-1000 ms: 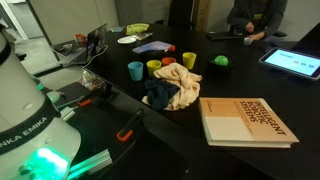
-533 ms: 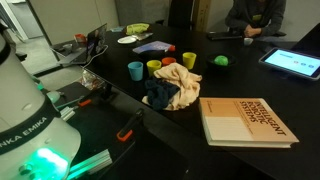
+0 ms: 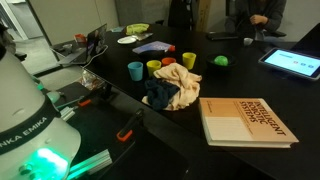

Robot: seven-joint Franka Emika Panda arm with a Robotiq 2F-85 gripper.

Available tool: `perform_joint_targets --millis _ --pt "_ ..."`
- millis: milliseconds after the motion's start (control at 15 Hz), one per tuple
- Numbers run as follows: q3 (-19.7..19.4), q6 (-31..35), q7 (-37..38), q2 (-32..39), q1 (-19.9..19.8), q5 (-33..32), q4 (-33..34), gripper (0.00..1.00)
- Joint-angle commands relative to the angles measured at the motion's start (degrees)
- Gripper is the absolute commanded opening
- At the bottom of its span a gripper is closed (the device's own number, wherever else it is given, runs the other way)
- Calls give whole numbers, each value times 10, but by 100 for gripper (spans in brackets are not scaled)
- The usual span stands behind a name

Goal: Open the orange book then flip some pages over.

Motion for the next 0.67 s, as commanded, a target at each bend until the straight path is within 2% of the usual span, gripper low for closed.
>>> perform_joint_targets --millis 0,333,600 --pt "-7 56 85 69 -35 -25 5 100" --pt "-50 162 124 158 -49 11 2 100" --pt "-76 237 143 225 -55 6 7 100"
